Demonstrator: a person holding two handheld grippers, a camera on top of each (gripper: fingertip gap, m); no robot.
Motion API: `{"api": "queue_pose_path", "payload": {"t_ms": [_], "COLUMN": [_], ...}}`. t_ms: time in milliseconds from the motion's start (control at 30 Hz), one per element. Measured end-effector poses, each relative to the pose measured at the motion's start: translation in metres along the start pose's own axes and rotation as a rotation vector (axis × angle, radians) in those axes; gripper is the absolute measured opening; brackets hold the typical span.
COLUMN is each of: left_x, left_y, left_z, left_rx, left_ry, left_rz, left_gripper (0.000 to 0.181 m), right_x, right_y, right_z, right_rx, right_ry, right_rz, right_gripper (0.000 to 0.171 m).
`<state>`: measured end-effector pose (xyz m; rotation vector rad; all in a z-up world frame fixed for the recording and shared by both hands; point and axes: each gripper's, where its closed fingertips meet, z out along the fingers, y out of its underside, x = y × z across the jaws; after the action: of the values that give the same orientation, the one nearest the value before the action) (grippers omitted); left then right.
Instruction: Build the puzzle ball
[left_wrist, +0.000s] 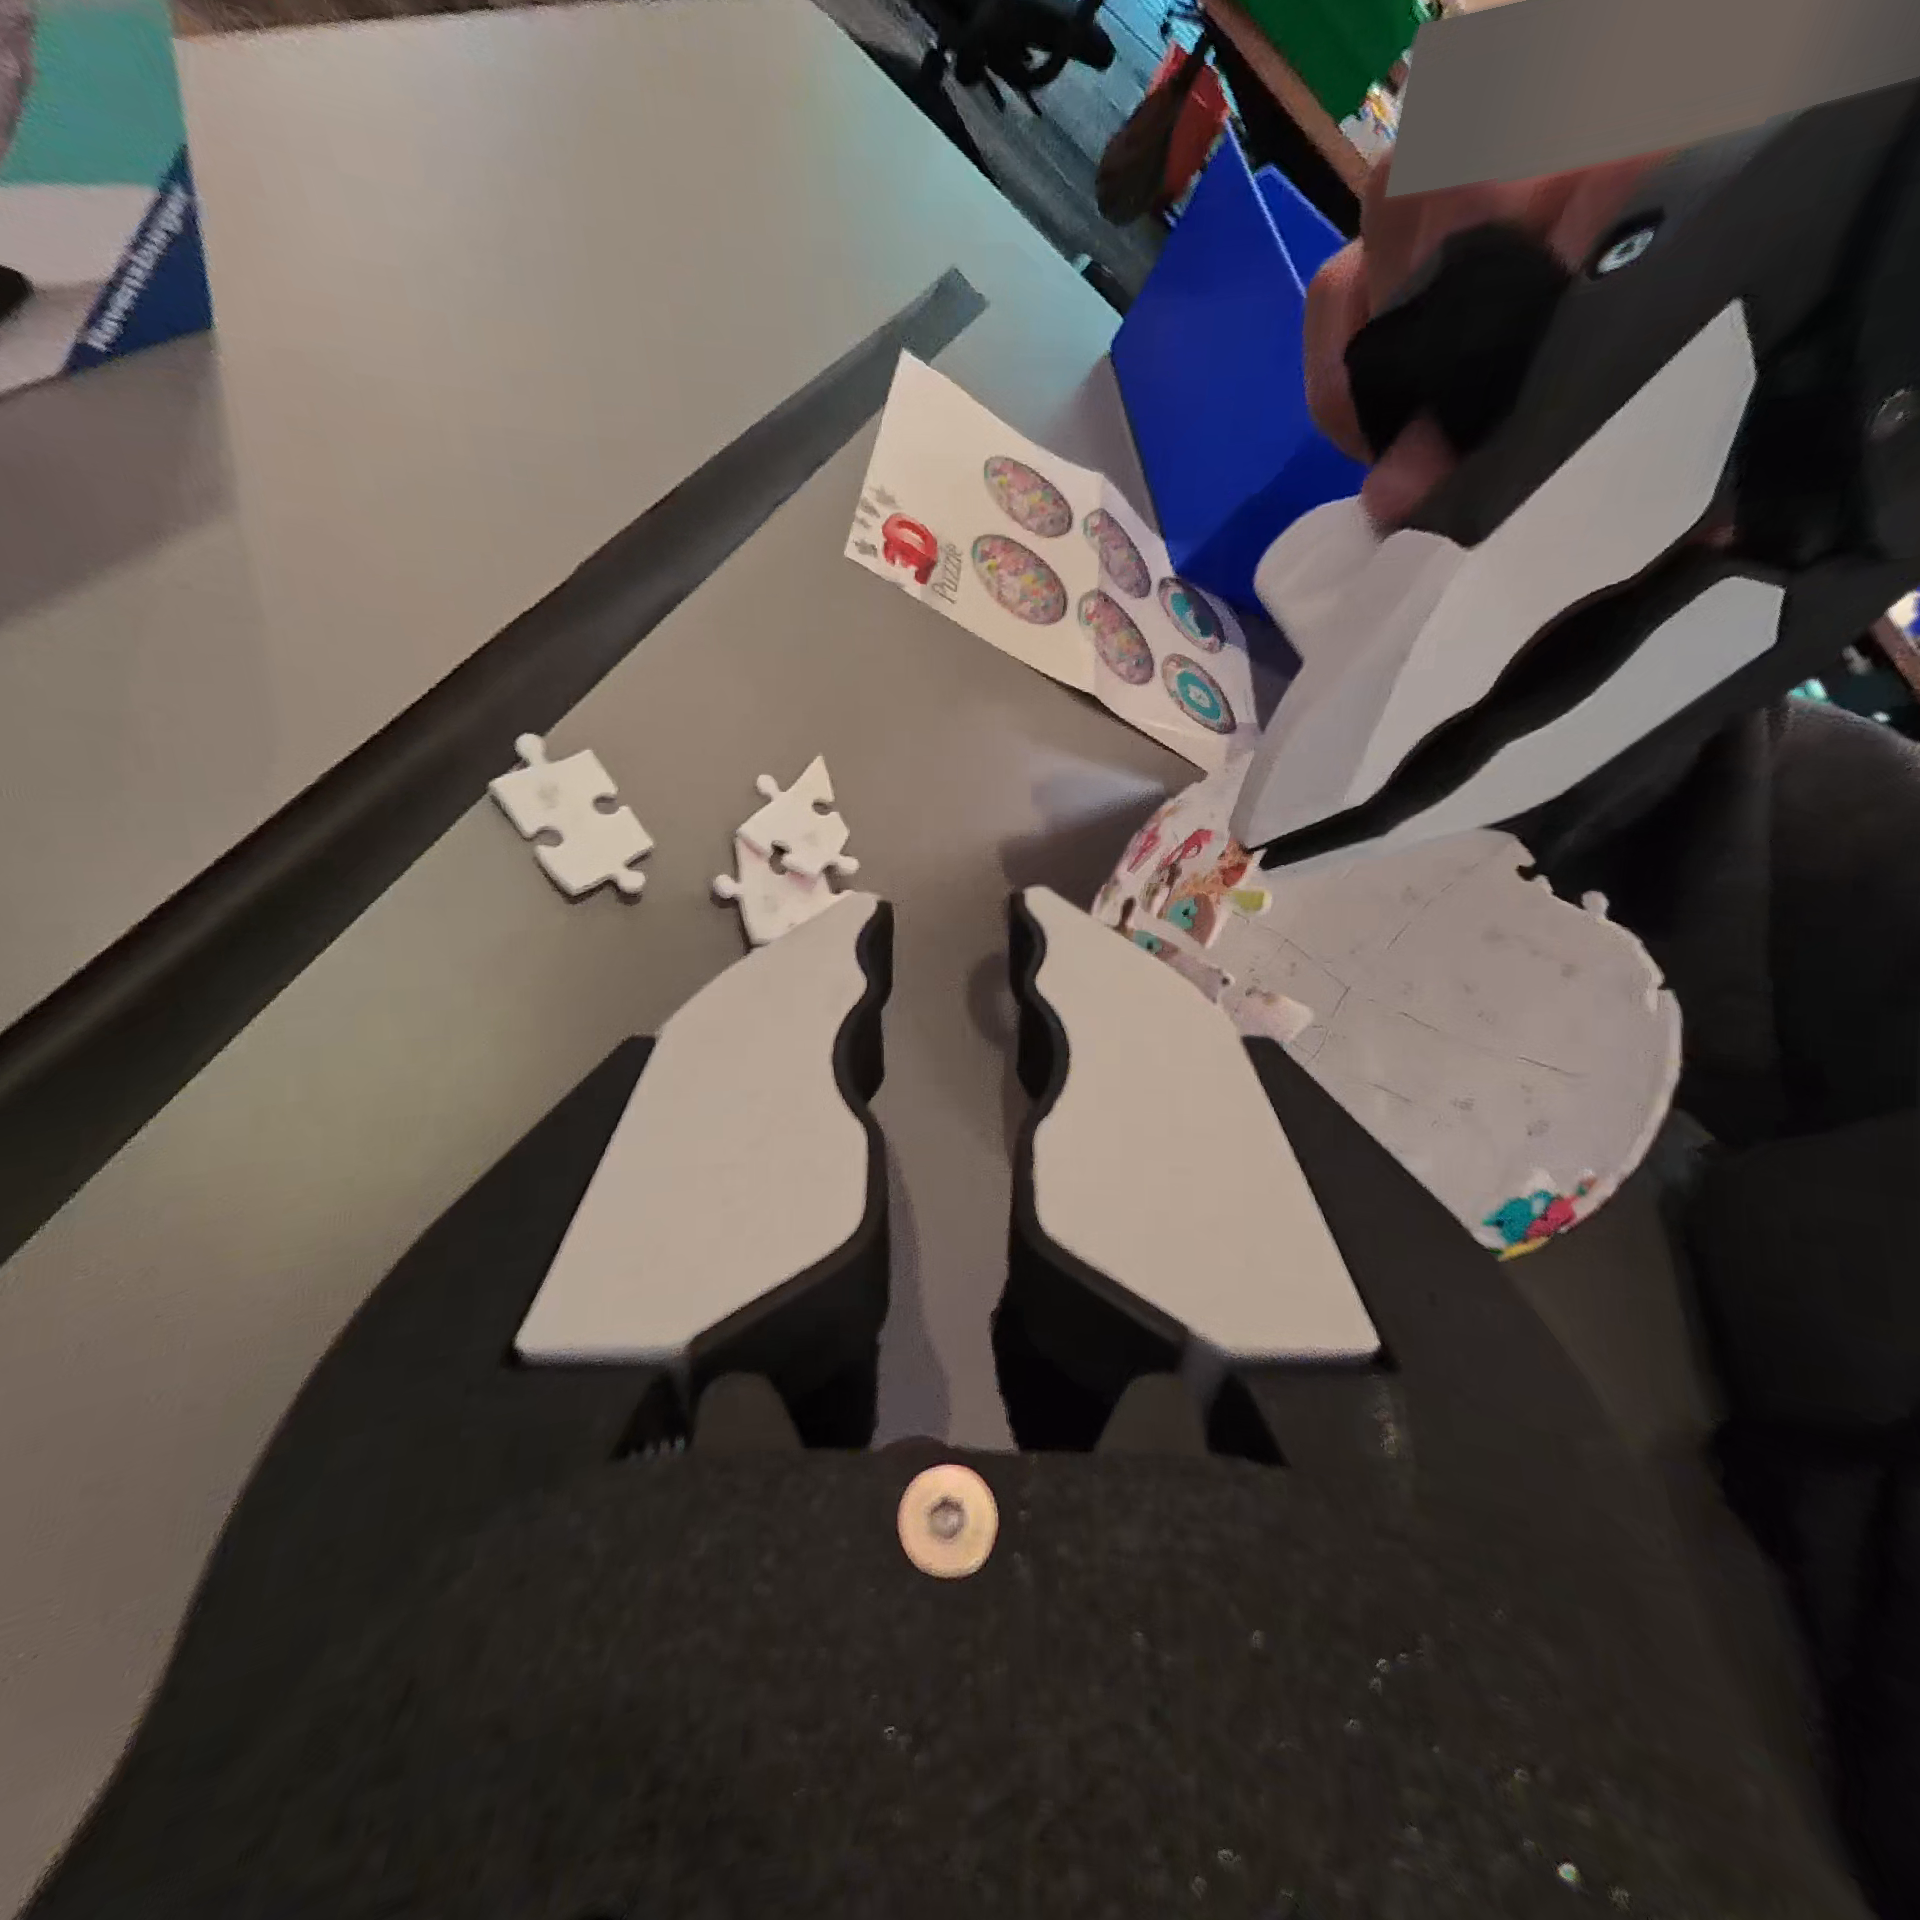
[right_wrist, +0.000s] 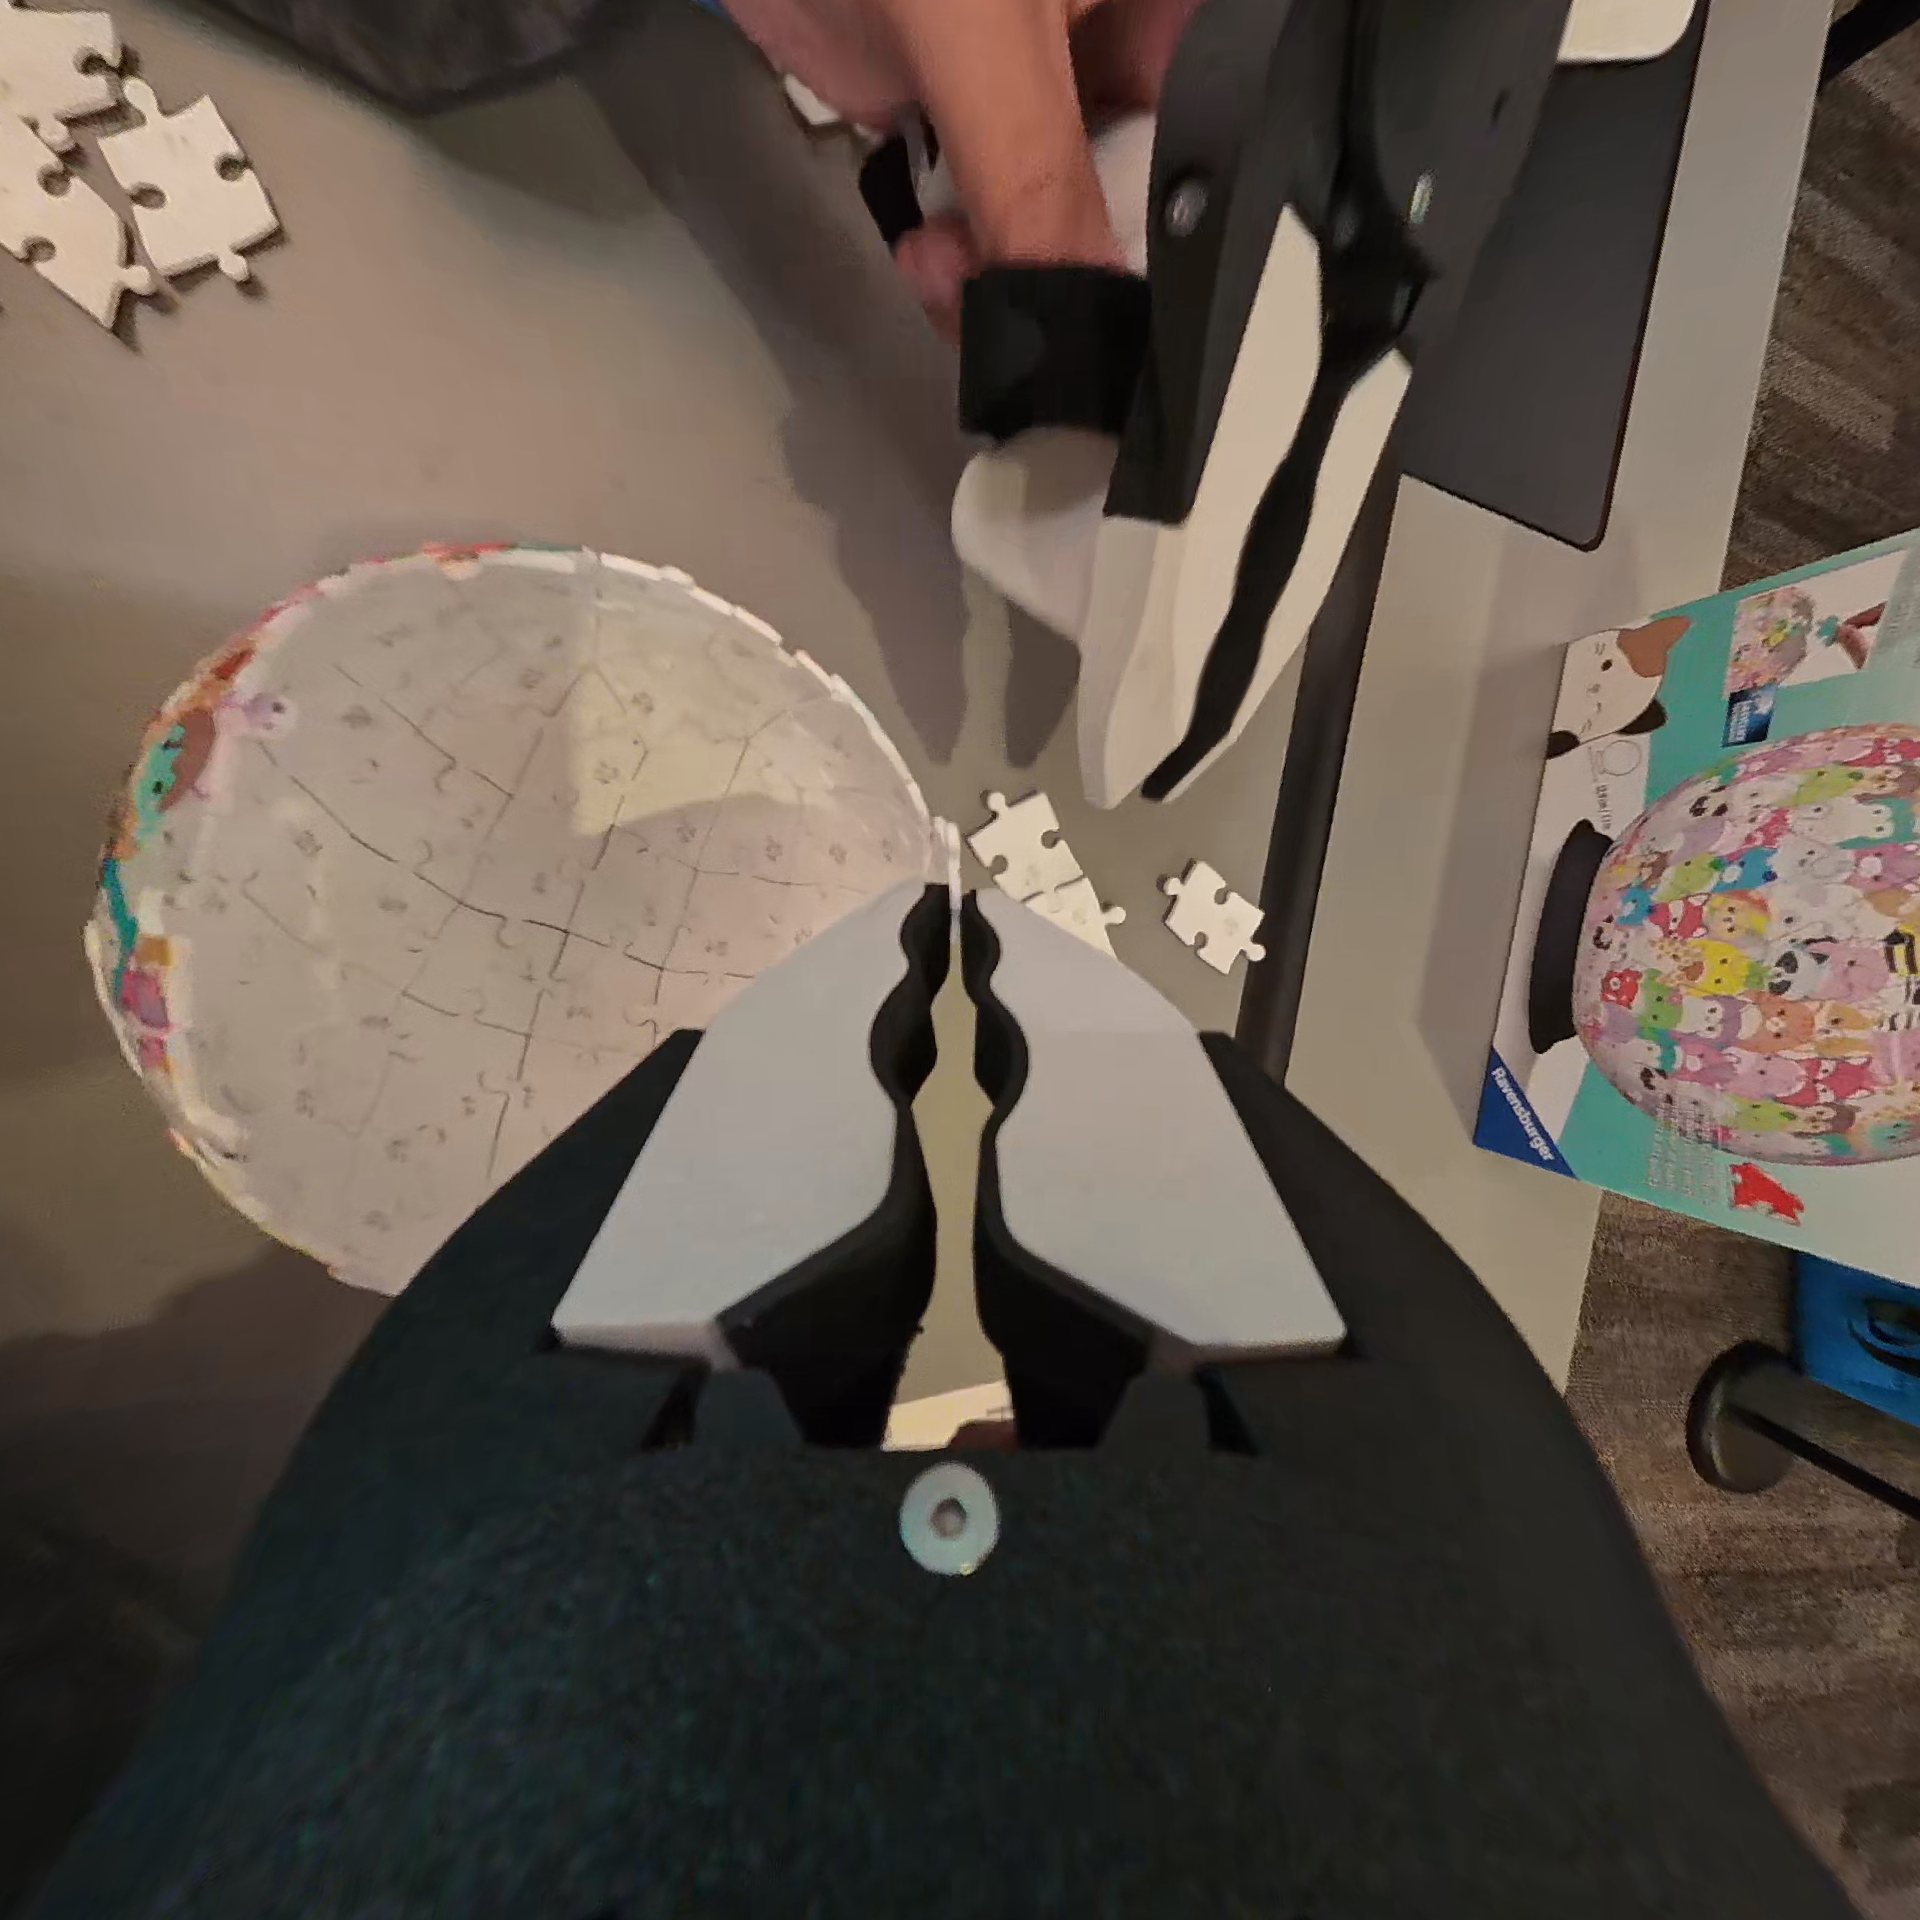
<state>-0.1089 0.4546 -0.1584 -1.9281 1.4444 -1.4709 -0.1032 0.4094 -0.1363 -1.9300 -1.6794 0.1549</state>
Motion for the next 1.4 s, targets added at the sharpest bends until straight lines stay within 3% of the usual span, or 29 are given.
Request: {"api": "queue_pose_path", "payload": {"t_ms": [267, 700, 900, 1033, 1200, 1400], "left_x": [0.026, 0.051, 0.052, 0.015, 0.014, 0.023], "left_y": [-0.017, 0.009, -0.001, -0.002, 0.024, 0.003], "left_z": [-0.004, 0.009, 0.001, -0.003, 0.022, 0.006], "left_rx": [0.027, -0.187, -0.096, -0.021, -0.176, -0.103], "left_ry": [0.093, 0.051, 0.163, 0.156, 0.152, 0.152], "left_rz": [0.025, 0.188, 0.105, -0.062, -0.013, 0.001], "left_gripper": [0.024, 0.027, 0.026, 0.021, 0.016, 0.023], "right_x": [0.002, 0.003, 0.004, 0.004, 0.004, 0.006], "right_y": [0.003, 0.006, 0.006, 0.005, 0.005, 0.005], "right_z": [0.002, 0.008, 0.009, 0.007, 0.007, 0.006], "right_rx": [0.059, 0.104, 0.126, 0.155, 0.157, 0.147], "right_ry": [0.007, 0.002, 0.021, 0.044, 0.059, 0.076], "right_rz": [-0.032, -0.041, -0.08, -0.13, -0.156, -0.173], "right_gripper": [0.001, 0.002, 0.002, 0.002, 0.002, 0.002]}}
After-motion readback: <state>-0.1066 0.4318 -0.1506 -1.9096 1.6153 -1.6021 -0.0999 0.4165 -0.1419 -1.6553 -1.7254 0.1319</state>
